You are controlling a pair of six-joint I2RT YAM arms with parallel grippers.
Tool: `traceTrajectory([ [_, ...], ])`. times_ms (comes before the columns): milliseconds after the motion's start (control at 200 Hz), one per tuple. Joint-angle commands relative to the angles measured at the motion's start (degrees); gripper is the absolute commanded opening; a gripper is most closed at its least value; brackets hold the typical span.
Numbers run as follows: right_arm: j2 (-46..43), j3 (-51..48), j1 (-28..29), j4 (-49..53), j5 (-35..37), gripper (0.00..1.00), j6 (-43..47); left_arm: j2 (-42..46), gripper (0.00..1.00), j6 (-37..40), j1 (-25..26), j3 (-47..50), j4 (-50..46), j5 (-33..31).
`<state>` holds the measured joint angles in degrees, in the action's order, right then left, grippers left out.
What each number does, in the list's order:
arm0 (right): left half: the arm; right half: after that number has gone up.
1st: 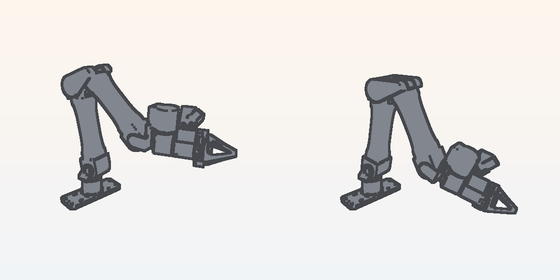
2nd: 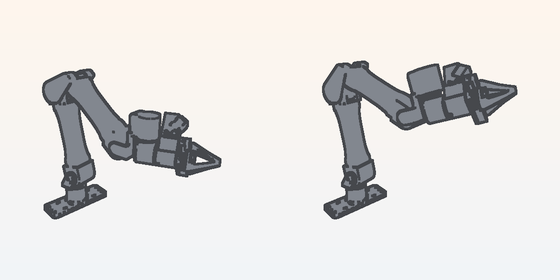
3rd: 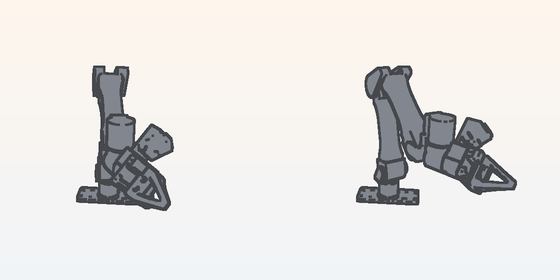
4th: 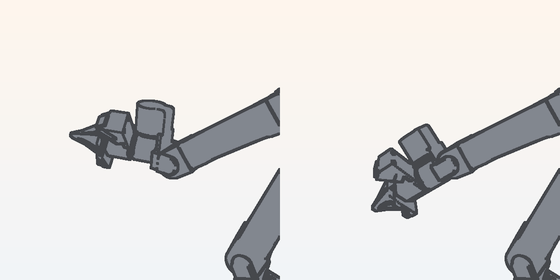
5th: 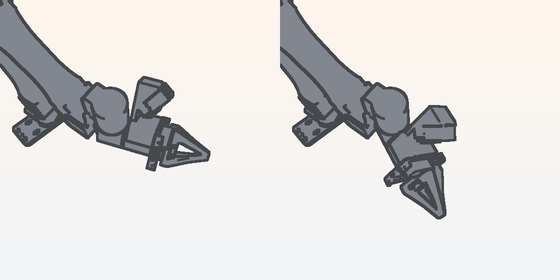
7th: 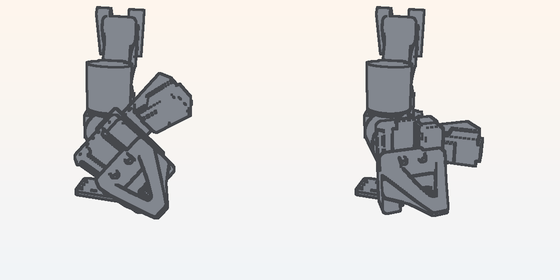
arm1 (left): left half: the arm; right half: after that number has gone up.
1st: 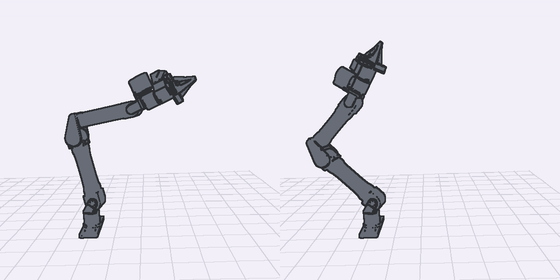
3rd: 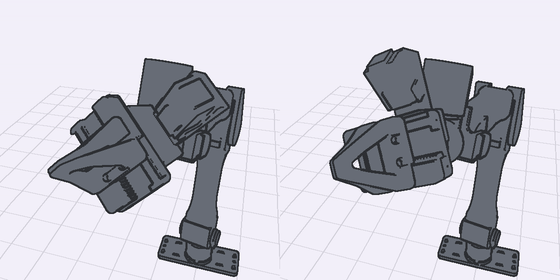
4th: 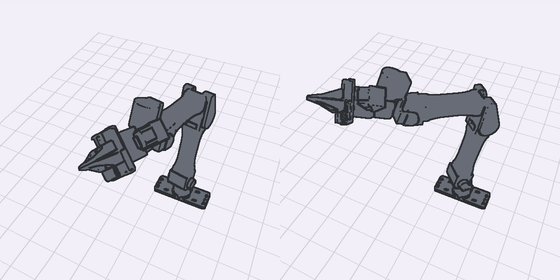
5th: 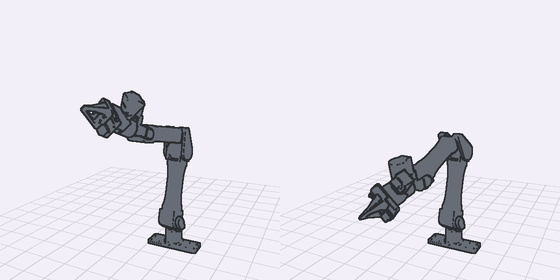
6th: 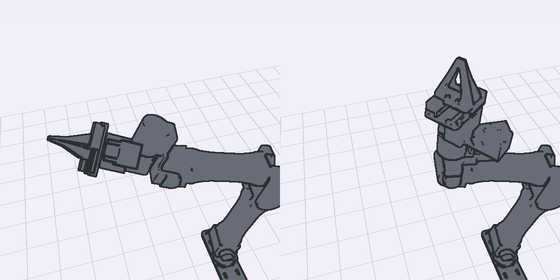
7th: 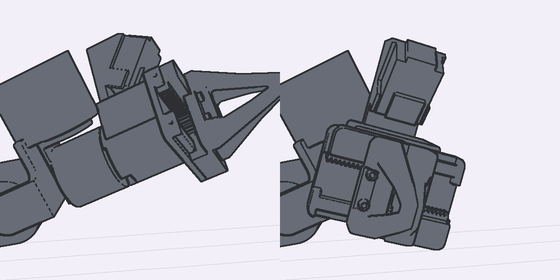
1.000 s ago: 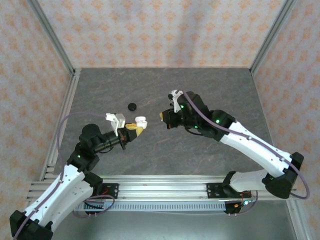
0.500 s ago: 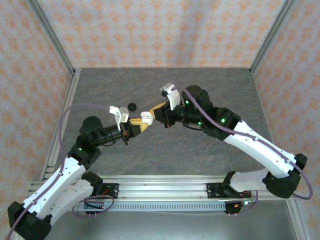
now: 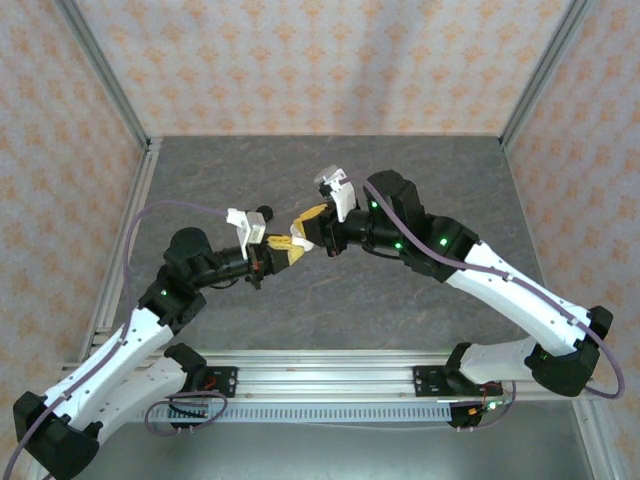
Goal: Insert the wireless bluetooth earbuds into the charging case
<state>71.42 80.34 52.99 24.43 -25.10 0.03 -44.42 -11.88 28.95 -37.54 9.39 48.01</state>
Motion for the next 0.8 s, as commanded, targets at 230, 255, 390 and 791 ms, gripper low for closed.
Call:
traceTrajectory([
  [230,-1.1,-2.2,0.4,1.5,0.2,0.15,3.7,0.2,0.0,1.7,0.7,-2.9,0.8,0.9],
  [255,-1.2,-2.2,0.3,1.6,0.2,0.15,3.9,0.3,0.0,1.7,0.8,-3.0,0.8,0.9],
  [390,-1.5,-1.6,0.4,2.8,0.3,0.15,4.6,0.3,0.0,1.8,0.8,-3.0,0.9,0.9],
  [791,-1.1,1.0,0.4,5.3,0.6,0.16,4.9,0.5,0.0,1.9,1.0,-3.2,0.5,0.8],
])
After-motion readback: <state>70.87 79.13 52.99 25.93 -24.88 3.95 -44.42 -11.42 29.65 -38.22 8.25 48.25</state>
